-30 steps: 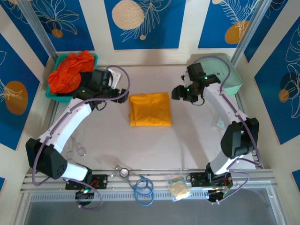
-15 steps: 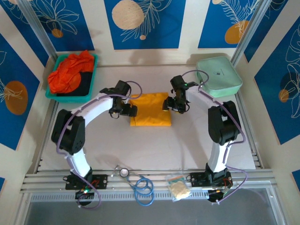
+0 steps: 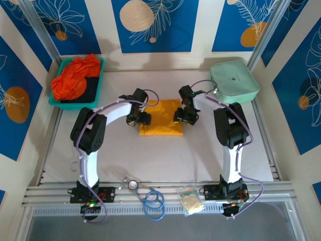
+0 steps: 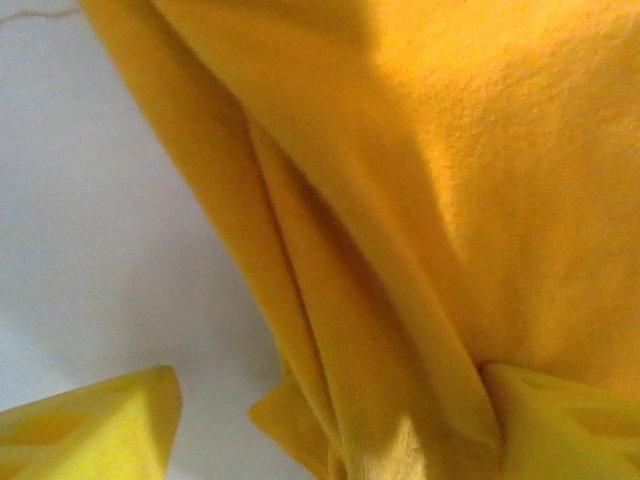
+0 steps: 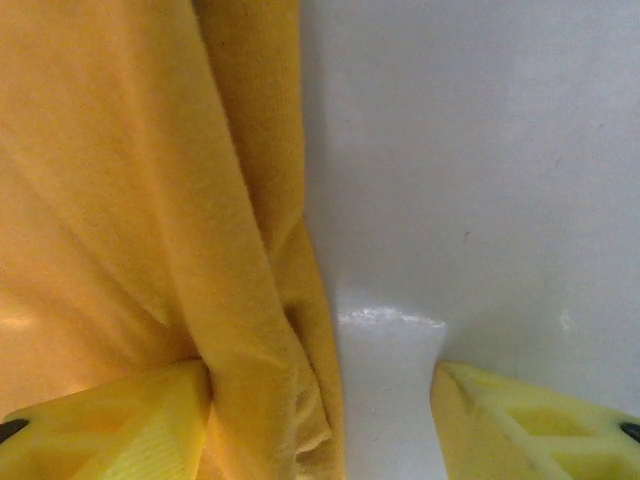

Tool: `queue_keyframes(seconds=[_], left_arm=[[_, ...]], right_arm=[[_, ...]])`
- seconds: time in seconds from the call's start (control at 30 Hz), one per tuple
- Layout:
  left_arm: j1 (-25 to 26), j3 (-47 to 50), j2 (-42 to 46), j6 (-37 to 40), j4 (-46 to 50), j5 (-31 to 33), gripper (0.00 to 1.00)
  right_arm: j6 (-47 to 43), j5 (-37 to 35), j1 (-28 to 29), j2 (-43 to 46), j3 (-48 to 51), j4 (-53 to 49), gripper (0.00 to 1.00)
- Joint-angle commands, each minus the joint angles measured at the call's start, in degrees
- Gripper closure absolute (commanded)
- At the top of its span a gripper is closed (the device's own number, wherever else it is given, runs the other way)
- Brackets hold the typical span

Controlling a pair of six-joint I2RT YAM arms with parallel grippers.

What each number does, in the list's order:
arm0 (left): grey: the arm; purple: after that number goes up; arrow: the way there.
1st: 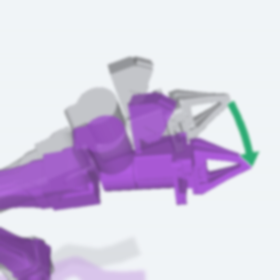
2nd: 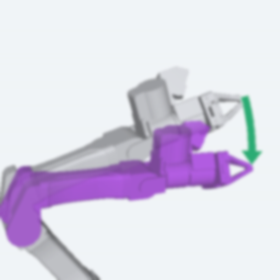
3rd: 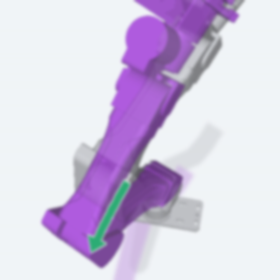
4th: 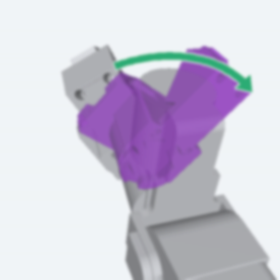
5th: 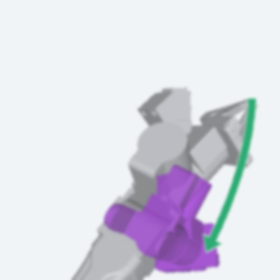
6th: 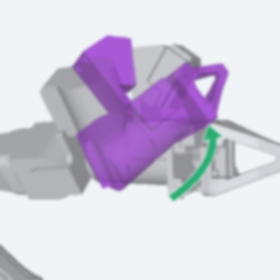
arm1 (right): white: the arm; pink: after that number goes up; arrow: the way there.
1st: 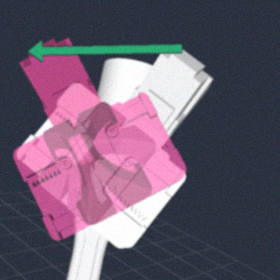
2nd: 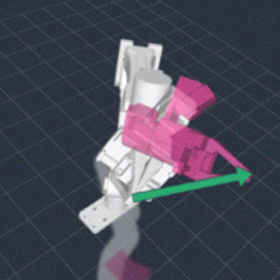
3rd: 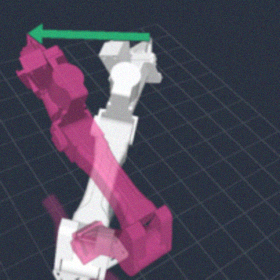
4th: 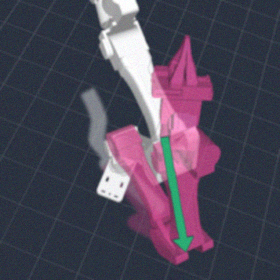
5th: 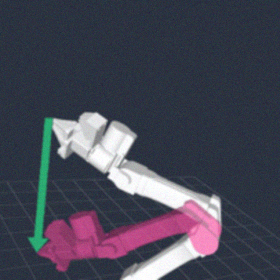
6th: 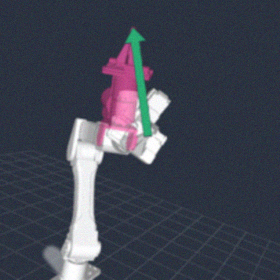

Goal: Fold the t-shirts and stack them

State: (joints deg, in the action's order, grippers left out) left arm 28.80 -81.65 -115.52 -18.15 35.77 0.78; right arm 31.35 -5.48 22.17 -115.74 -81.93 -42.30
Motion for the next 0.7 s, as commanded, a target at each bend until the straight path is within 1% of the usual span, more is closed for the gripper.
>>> queue_keyframes(seconds=[0.0,0.03,0.07,0.1,0.13,0.17,0.2,0.23,0.3,0.33,0.37,0.47,0.53,0.57,0.67], left_arm=[[0.5,-2.4,-3.1,-1.1,0.0,0.1,0.27],[0.5,-2.8,-3.9,-1.2,0.2,0.5,0.31],[0.5,-3.0,-4.6,-1.5,0.3,0.9,0.32],[0.5,-3.1,-5.3,-1.6,0.3,1.0,0.37],[0.6,-3.1,-6.0,-2.0,0.1,1.1,0.38],[0.6,-3.0,-6.5,-2.1,-0.1,0.9,0.44],[0.7,-3.0,-7.0,-2.4,-0.2,0.9,0.45],[0.7,-3.0,-7.4,-2.5,-0.4,0.6,0.52],[0.9,-3.0,-8.3,-2.8,-0.6,0.2,0.53],[0.9,-3.0,-8.7,-2.9,-0.8,0.0,0.59],[1.0,-2.9,-9.0,-3.1,-0.9,-0.1,0.60],[1.1,-3.2,-10.0,-3.3,-1.4,-0.3,0.76],[1.0,-4.0,-10.9,-3.2,-1.5,0.1,0.94],[1.0,-4.6,-11.4,-3.1,-1.2,0.5,1.00],[0.9,-8.0,-13.5,-2.1,0.2,2.0,1.00]], right_arm=[[1.1,-0.1,0.8,-2.8,-1.7,0.5,0.42],[1.1,-0.5,1.1,-3.2,-1.9,0.4,0.43],[1.3,-0.9,1.3,-3.6,-2.2,0.2,0.44],[1.3,-1.5,1.7,-4.1,-2.5,-0.1,0.44],[1.4,-2.1,2.1,-4.6,-2.8,-0.4,0.46],[1.4,-2.6,2.5,-5.1,-3.1,-0.6,0.47],[1.5,-3.1,2.9,-5.7,-3.5,-0.7,0.50],[1.7,-3.4,3.3,-6.2,-3.6,-0.8,0.54],[2.0,-3.6,3.8,-7.0,-3.9,-0.5,0.64],[2.1,-3.5,3.8,-7.5,-4.1,-0.4,0.71],[2.2,-3.3,3.8,-8.0,-4.4,-0.4,0.76],[1.8,-2.9,3.4,-9.4,-5.9,-0.6,0.87],[1.1,-3.0,2.8,-10.3,-7.6,-0.8,0.96],[0.6,-3.0,2.3,-10.7,-8.4,-0.9,1.00],[-1.1,-3.0,0.7,-12.3,-12.7,-1.7,1.00]])
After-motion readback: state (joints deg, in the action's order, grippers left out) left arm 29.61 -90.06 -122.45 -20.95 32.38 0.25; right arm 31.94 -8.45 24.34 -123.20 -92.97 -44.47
